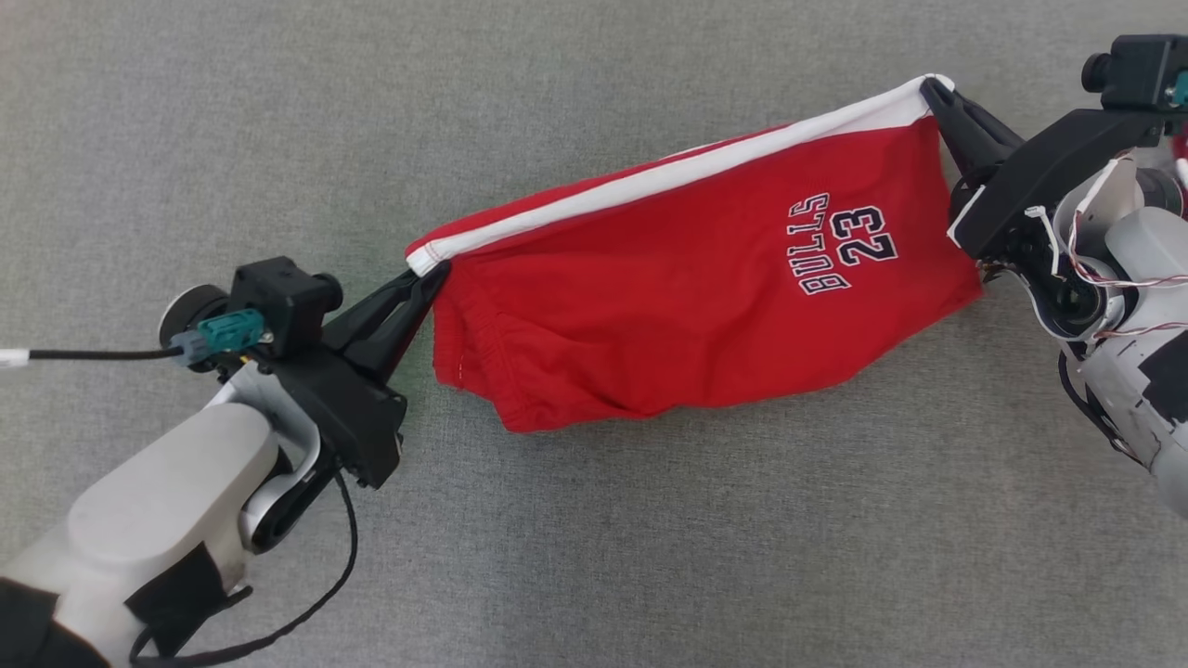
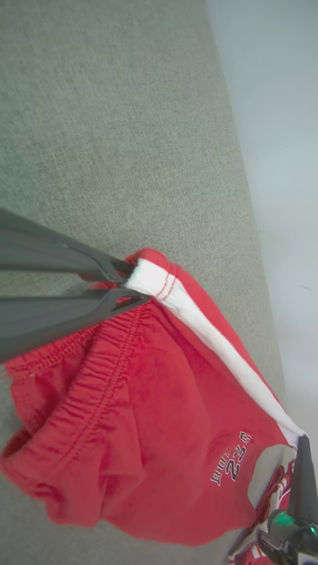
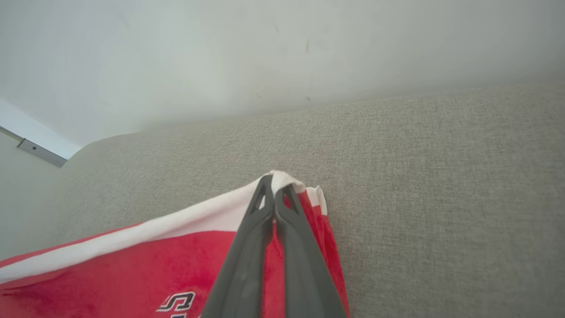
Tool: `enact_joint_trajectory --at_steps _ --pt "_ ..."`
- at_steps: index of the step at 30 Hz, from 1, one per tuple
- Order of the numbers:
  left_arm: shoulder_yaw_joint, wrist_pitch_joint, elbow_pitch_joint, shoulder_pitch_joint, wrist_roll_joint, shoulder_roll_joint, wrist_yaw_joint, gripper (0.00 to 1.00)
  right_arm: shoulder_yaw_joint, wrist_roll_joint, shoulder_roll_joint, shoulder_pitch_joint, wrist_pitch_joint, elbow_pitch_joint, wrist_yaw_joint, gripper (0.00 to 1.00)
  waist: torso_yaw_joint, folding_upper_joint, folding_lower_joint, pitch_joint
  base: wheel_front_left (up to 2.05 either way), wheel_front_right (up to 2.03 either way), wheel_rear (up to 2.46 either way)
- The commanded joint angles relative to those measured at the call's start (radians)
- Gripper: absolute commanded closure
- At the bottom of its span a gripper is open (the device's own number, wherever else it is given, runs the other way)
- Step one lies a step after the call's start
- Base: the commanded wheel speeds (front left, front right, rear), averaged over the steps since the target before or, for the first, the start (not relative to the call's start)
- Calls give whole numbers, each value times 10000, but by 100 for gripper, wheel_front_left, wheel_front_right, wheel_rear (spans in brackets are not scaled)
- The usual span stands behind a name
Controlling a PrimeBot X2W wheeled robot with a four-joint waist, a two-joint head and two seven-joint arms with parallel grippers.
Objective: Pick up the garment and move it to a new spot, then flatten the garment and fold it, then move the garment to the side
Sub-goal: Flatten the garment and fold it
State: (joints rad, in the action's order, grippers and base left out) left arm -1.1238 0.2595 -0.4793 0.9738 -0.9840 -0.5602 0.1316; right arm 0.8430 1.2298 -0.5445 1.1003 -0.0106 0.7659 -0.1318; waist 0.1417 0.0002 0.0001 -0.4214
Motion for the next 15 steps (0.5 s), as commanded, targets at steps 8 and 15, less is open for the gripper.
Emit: enact_joint_trajectory --at_steps 8,15 --pt "-250 58 -343 345 -65 314 -24 100 491 50 197 341 257 535 19 100 13 -2 -1 -88 0 0 0" --pt "347 45 -486 -243 423 330 -24 0 916 323 239 0 563 615 20 0 -81 -2 -1 567 0 0 0"
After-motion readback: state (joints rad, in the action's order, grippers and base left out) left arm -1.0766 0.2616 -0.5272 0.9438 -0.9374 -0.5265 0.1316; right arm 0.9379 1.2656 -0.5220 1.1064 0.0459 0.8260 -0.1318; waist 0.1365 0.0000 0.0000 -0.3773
